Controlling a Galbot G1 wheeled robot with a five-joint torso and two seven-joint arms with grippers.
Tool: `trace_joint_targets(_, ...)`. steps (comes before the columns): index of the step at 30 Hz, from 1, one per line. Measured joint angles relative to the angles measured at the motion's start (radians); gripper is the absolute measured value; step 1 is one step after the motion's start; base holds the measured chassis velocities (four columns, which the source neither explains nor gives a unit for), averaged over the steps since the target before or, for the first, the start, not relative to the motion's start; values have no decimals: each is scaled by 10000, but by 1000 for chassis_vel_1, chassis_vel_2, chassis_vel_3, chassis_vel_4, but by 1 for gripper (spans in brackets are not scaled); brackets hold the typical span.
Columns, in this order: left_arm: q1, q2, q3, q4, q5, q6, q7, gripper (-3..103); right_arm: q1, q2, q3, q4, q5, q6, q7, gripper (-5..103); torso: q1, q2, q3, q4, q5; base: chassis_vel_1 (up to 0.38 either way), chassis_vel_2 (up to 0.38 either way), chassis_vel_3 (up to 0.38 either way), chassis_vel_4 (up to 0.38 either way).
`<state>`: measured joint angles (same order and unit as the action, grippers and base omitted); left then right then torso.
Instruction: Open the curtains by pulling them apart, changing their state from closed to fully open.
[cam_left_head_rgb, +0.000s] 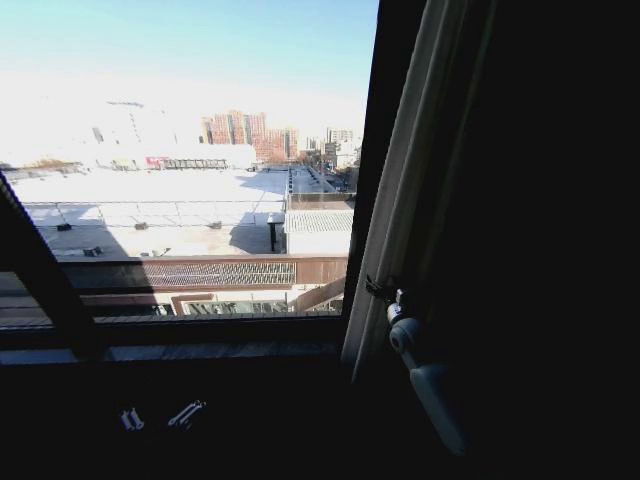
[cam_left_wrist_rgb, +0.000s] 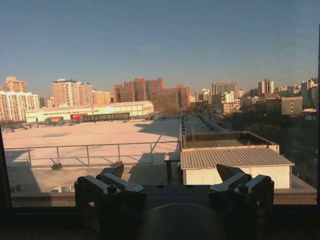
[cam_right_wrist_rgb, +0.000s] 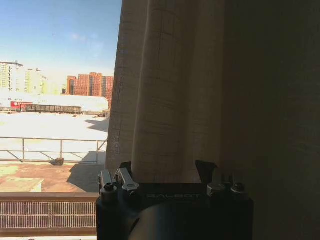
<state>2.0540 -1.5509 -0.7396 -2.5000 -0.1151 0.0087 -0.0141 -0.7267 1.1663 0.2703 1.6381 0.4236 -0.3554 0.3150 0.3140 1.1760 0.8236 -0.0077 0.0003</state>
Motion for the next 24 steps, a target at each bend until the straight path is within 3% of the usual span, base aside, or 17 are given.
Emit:
trace_joint_targets(2, -14, -18, 31, 0, 3, -5, 5, 100, 43, -56, -10, -8, 12, 9, -5, 57, 0, 0, 0, 0, 0, 0, 0, 0, 0)
trace_joint_targets(4, -19, -19, 40, 0, 6, -7, 8, 100, 56, -81, -20, -8, 21, 12, -10, 57, 0, 0, 0, 0, 0, 0, 0, 0, 0)
trace_joint_targets(11, -48, 6, 69, 0, 6, -9, 15, 100, 102, -170, -63, 141, 385, 40, -28, 25, 0, 0, 0, 0, 0, 0, 0, 0, 0)
trace_joint_targets(13, -48, 9, 75, 0, 6, -9, 17, 100, 128, -173, -64, 155, 475, 45, -29, 25, 0, 0, 0, 0, 0, 0, 0, 0, 0)
trace_joint_targets(14, -40, 20, 78, 0, 5, -9, 19, 100, 170, -179, -65, 167, 550, 55, -33, 14, 0, 0, 0, 0, 0, 0, 0, 0, 0)
trace_joint_targets(16, -34, 26, 79, 0, 5, -9, 20, 100, 183, -183, -65, 173, 575, 58, -35, 14, -1, 0, 0, 1, 0, 0, 0, 0, 0)
trace_joint_targets(19, -1, 46, 59, 0, 3, -23, 22, 100, 209, -215, -64, 232, 639, 61, -38, 2, 0, 0, 0, 0, 0, 0, 0, 0, 0)
trace_joint_targets(24, 29, -1, 79, 0, 4, -33, 23, 100, 209, -277, -16, 317, 704, 62, -44, 0, 0, 1, -1, 0, 0, 0, 0, 0, 0)
